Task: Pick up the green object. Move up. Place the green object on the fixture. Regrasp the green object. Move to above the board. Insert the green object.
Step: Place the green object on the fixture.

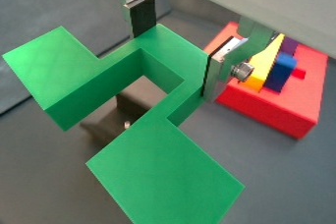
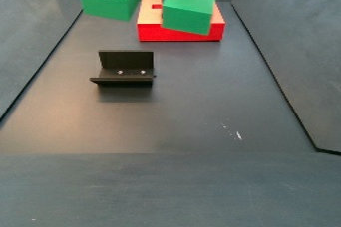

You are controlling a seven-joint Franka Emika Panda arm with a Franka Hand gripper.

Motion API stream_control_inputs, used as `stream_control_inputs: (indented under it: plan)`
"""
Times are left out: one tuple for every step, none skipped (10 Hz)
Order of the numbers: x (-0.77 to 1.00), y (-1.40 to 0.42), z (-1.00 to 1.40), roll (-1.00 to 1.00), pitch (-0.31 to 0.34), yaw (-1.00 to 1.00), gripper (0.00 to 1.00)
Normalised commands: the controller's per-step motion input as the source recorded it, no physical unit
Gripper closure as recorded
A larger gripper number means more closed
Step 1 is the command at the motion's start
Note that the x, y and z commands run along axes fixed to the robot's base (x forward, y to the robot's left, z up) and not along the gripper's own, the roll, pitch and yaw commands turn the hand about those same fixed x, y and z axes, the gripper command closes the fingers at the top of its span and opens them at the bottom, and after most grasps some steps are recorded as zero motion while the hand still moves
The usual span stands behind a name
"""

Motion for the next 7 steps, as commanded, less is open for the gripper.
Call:
stream_control_inputs:
  plan:
    - [0.45, -0.19, -0.02, -0.19, 0.071, 0.03, 1.0]
    - [0.48, -0.27, -0.05, -0.21, 0.117, 0.28, 1.0]
    - [0.49, -0.31, -0.01, -0.32, 0.083, 0.41, 1.0]
    - [0.5, -0.34, -0.01, -0.32, 0.069, 0.43, 1.0]
    - [0.44, -0.36, -0.1, -0.29, 0.074, 0.47, 1.0]
    - [0.44, -0.36, -0.09, -0.29, 0.074, 0.47, 1.0]
    - [0.43, -0.34, -0.07, -0.3, 0.077, 0.46, 1.0]
